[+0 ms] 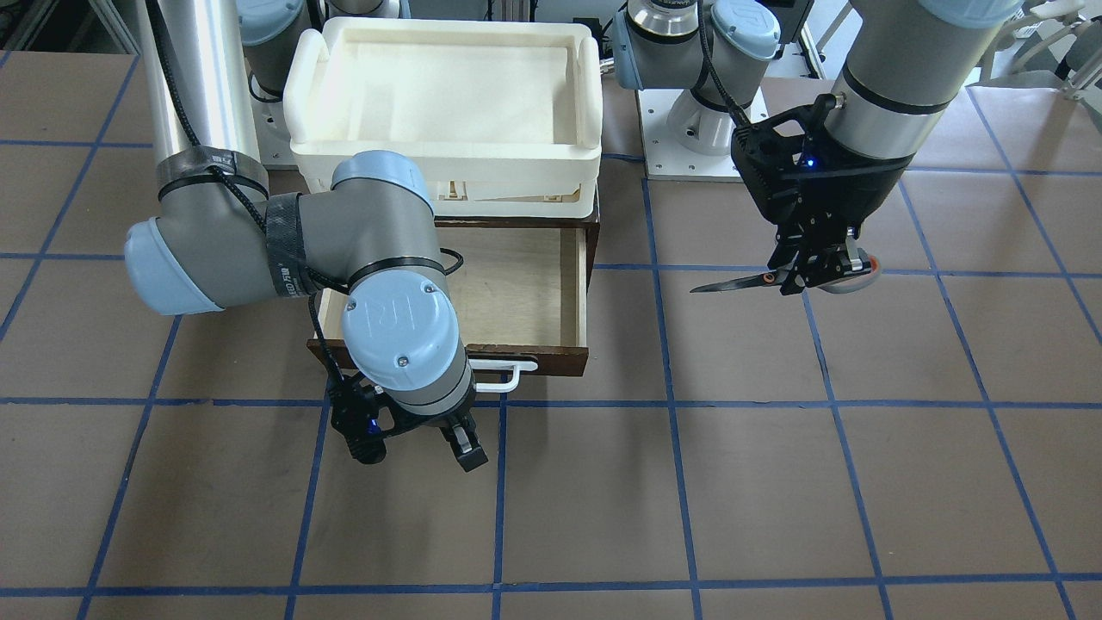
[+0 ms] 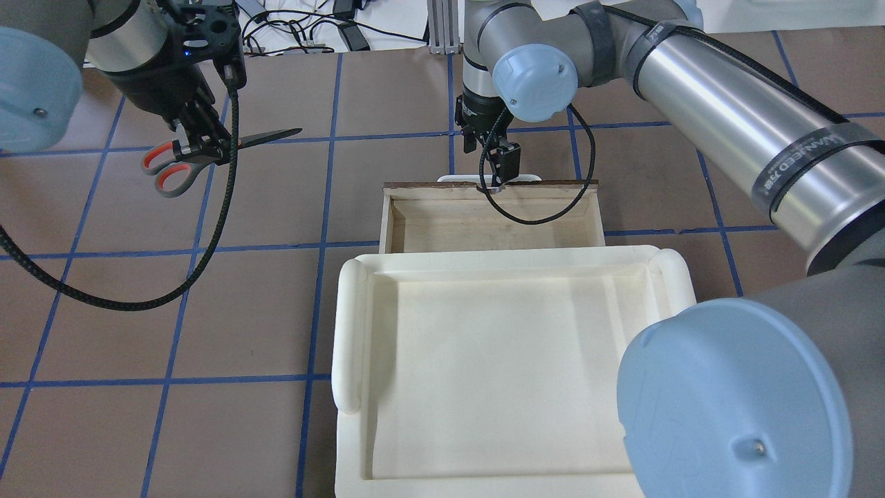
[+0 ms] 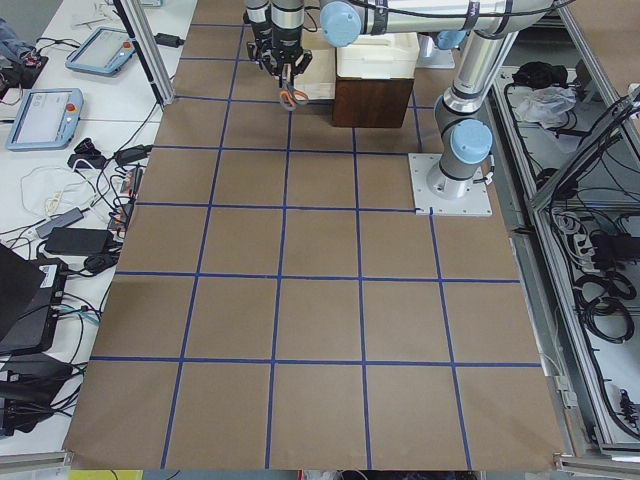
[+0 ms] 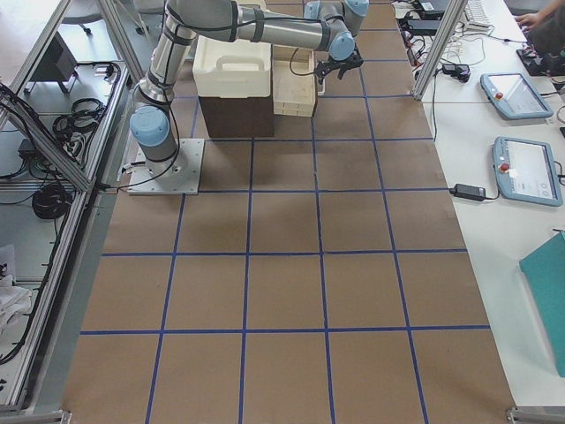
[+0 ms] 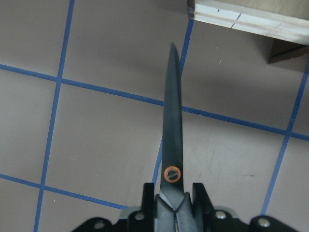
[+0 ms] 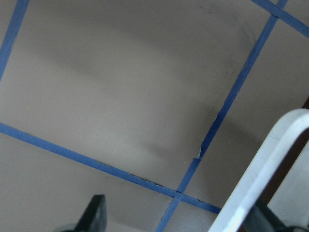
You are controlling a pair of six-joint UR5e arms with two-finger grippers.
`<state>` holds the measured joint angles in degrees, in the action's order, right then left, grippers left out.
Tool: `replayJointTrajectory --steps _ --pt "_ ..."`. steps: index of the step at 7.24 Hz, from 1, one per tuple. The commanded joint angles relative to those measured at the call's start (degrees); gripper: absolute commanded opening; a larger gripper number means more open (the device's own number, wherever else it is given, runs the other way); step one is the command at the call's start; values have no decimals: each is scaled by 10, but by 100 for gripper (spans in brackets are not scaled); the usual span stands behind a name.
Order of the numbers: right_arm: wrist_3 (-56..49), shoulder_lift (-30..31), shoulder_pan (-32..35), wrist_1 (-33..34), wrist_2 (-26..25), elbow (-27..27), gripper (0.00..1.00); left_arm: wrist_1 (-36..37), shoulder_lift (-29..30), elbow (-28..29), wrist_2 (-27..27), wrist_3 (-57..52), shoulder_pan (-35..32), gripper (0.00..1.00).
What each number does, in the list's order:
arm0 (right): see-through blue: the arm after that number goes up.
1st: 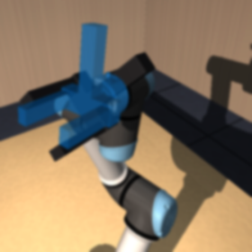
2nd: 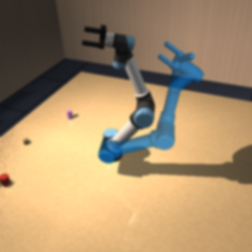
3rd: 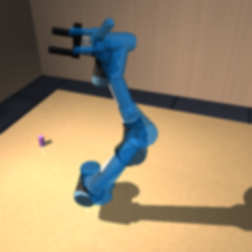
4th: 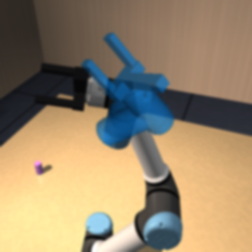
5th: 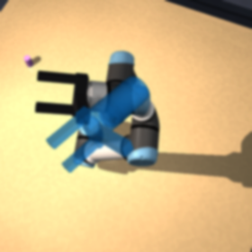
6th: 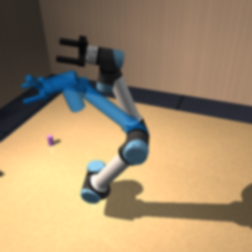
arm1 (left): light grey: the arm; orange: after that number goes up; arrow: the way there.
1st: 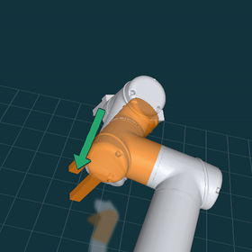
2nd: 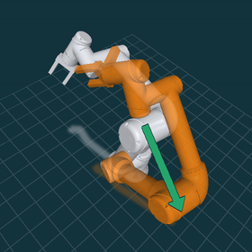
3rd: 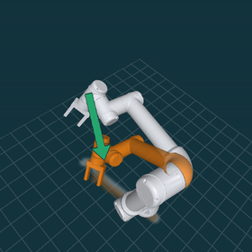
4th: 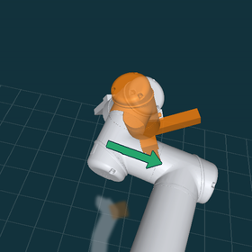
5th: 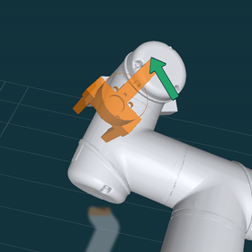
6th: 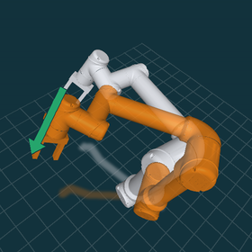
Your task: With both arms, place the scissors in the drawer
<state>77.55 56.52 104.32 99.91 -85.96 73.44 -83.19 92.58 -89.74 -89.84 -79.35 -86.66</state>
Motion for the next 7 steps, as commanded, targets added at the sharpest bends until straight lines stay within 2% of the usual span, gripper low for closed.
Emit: replayJointTrajectory --steps 1,5,7 --pt "-13 0 -1 0 5 -1 100 0 -1 0 2 10 -4 0" --pt "-23 -9 -5 5 4 -4 100 -1 3 0 3 -31 -5 0" --pt "-20 11 -9 3 1 -8 100 -7 3 0 2 -32 -8 0"
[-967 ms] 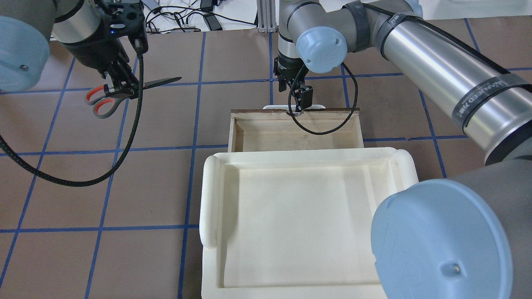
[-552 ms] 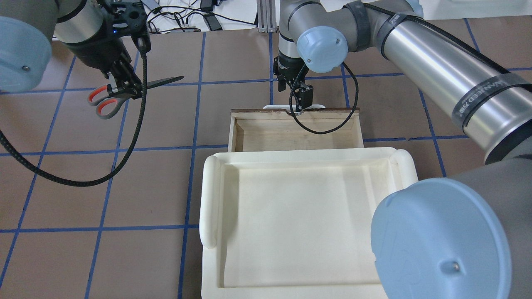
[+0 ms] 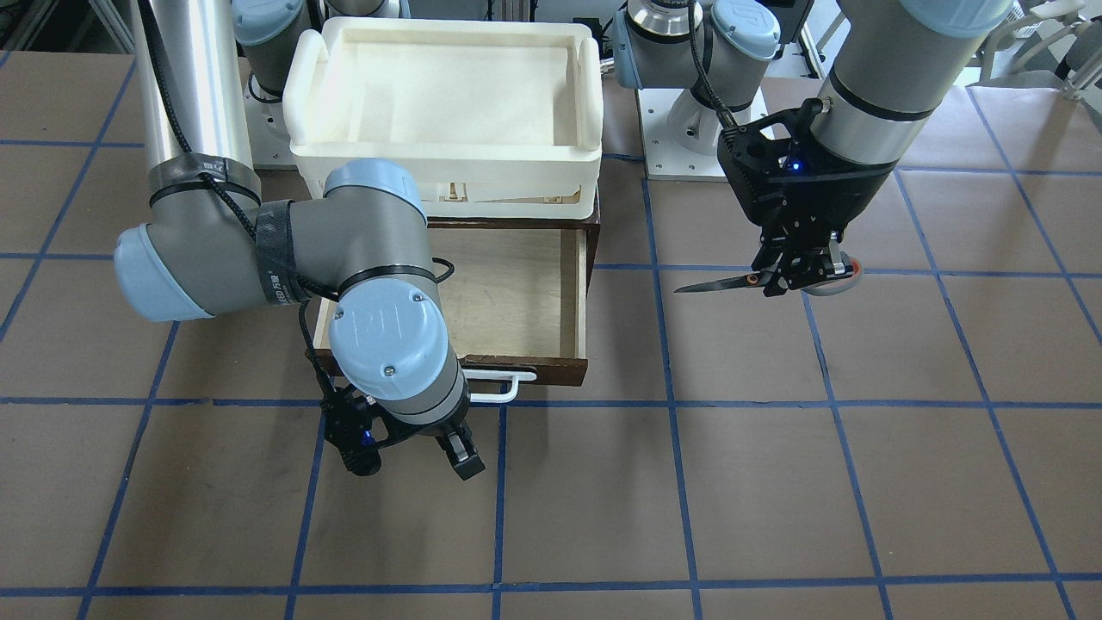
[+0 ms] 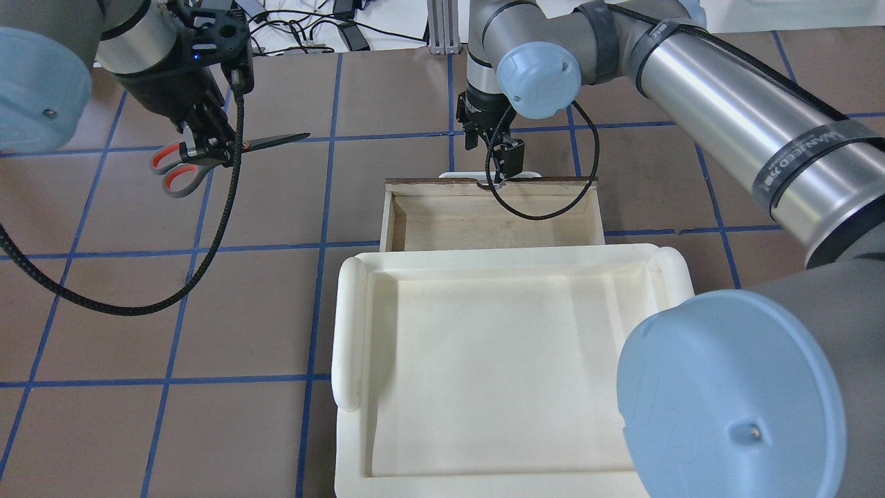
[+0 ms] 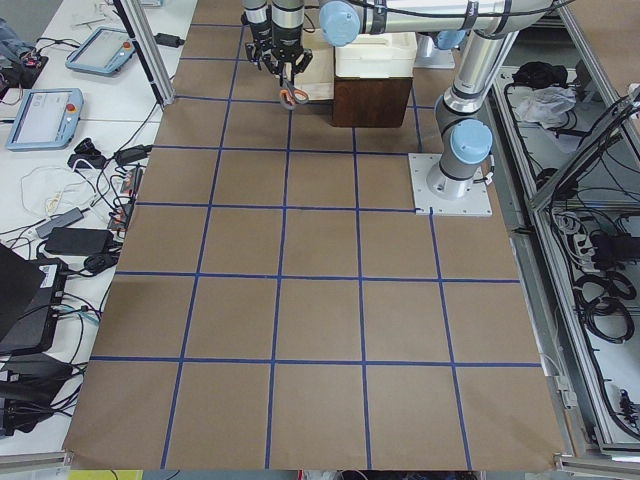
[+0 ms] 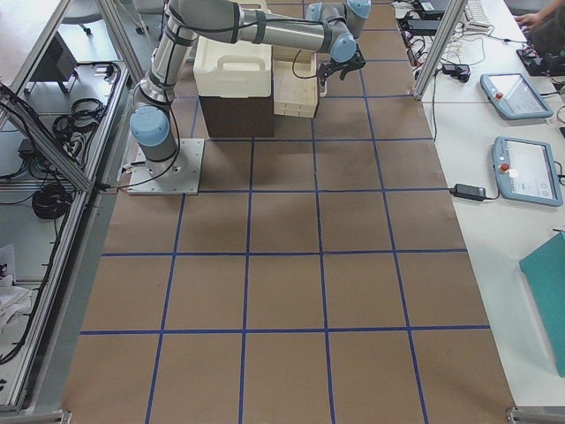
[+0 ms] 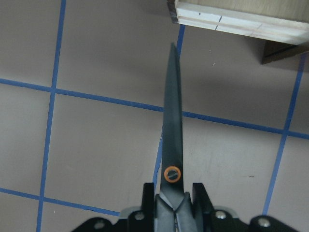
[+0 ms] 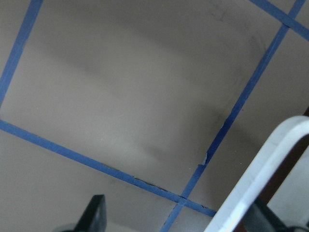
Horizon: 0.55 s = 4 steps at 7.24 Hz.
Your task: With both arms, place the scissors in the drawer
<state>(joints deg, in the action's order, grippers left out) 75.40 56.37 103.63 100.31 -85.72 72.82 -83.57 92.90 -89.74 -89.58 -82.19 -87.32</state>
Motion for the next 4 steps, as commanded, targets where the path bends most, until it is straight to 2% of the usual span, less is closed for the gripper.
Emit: replayJointTrajectory --steps 1,2,3,4 --pt "0 27 -2 -4 -1 -2 100 -8 -1 0 -2 -3 -1 0" --pt "-10 38 -2 -8 -3 -1 100 -9 0 0 -2 -3 -2 0" --pt "-88 60 -3 -6 -8 -1 100 -12 1 0 -4 -3 -5 0" --pt "-232 99 -8 -1 -17 6 100 -11 2 0 -5 -3 -13 0"
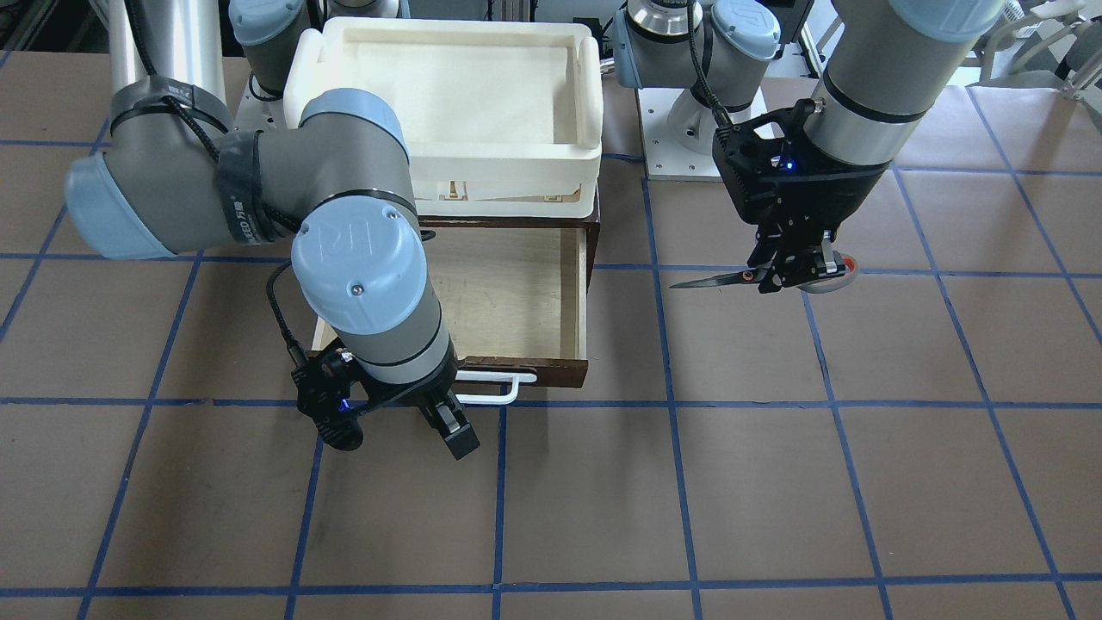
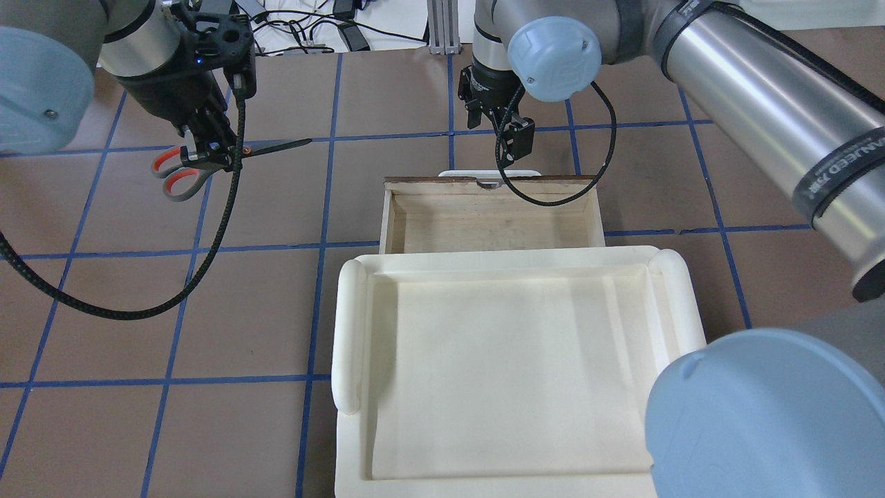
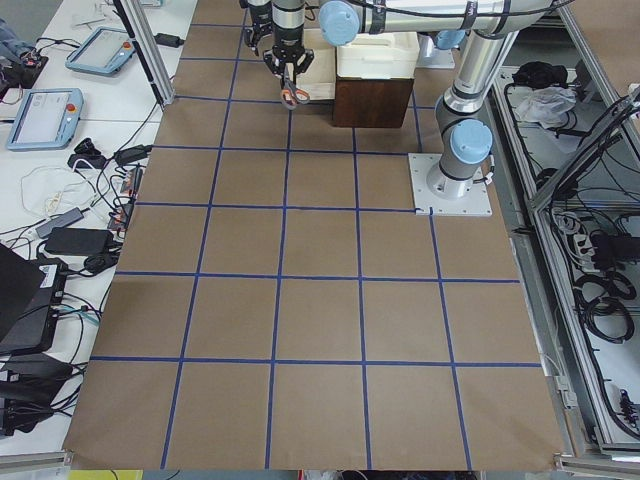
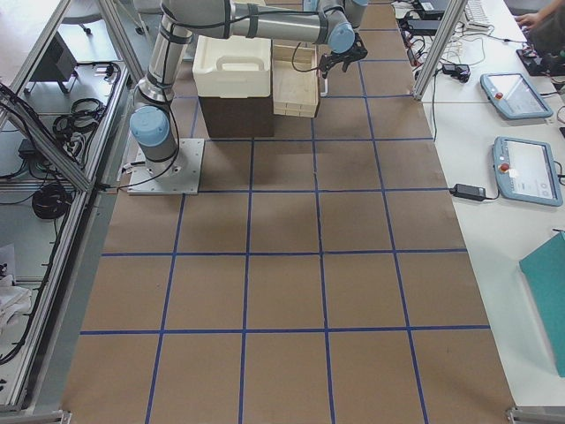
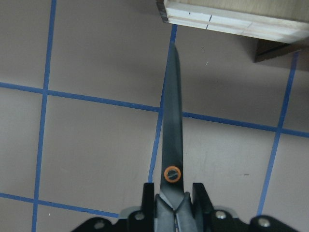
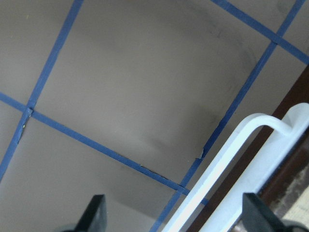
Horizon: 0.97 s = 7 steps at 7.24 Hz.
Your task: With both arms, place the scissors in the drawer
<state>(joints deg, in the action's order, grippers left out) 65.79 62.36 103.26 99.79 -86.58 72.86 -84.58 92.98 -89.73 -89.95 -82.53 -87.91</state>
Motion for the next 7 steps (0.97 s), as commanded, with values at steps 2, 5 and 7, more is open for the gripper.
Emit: replayJointTrajectory --steps 2,5,7 --pt "-338 90 -57 -29 -23 9 100 0 2 10 5 0 -28 0" --pt "-607 147 -108 -35 -50 32 100 26 32 11 5 33 -116 0" --pt "-691 168 -117 -43 -54 35 100 70 57 18 21 75 -171 0"
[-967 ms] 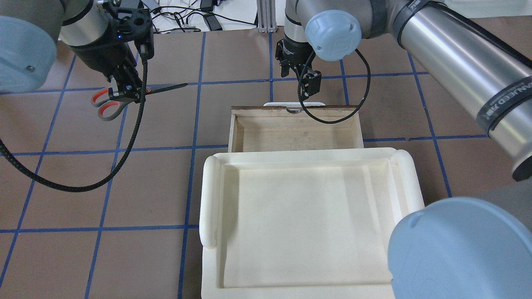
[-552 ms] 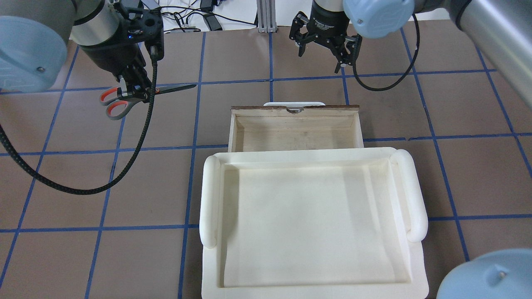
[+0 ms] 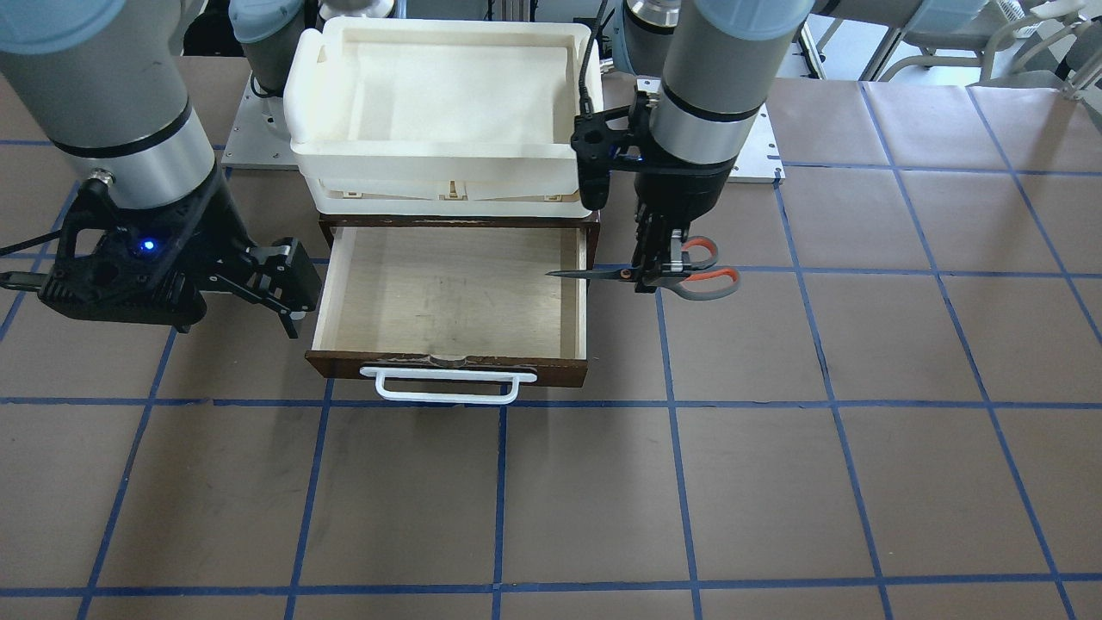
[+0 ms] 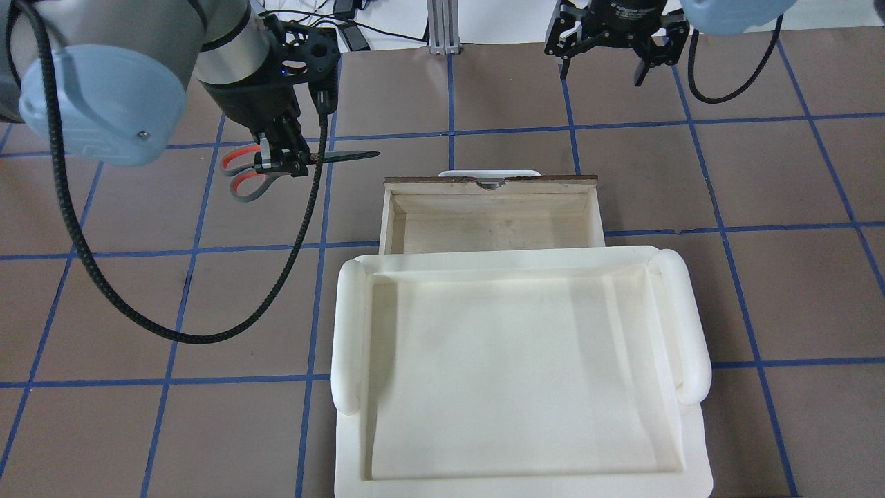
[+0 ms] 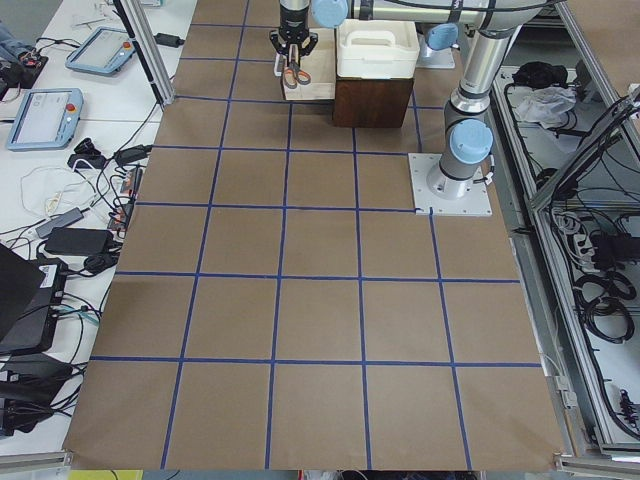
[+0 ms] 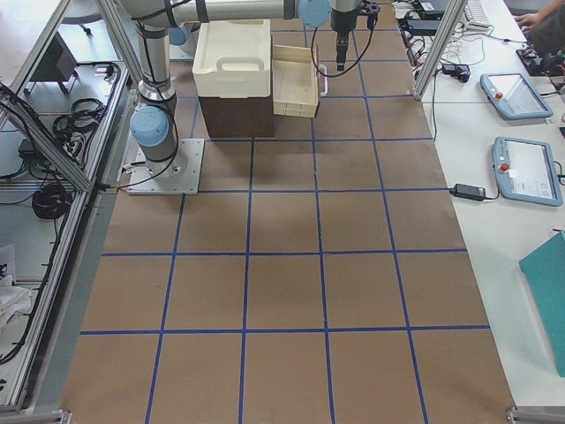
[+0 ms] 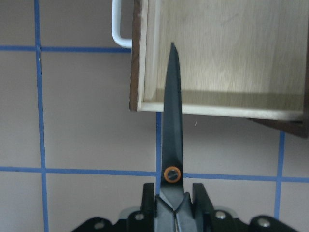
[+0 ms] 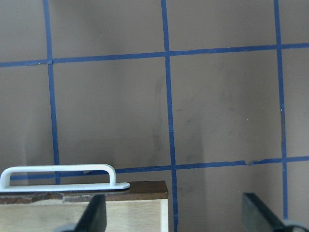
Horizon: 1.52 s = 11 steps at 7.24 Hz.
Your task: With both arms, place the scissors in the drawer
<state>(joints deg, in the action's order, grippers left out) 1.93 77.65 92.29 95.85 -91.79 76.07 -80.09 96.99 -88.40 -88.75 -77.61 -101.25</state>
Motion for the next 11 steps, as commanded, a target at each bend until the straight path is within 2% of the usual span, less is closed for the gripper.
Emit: replayJointTrajectory --steps 1,3,6,11 --pt "-53 24 -7 -5 -2 12 100 28 33 17 9 37 -58 0" --pt "-59 50 -6 -2 1 46 100 28 67 34 6 75 -85 0" --pt "-57 65 -8 -26 14 51 100 21 122 61 10 141 -119 0" --pt "-59 65 -10 -11 14 55 100 5 151 63 10 164 -156 0"
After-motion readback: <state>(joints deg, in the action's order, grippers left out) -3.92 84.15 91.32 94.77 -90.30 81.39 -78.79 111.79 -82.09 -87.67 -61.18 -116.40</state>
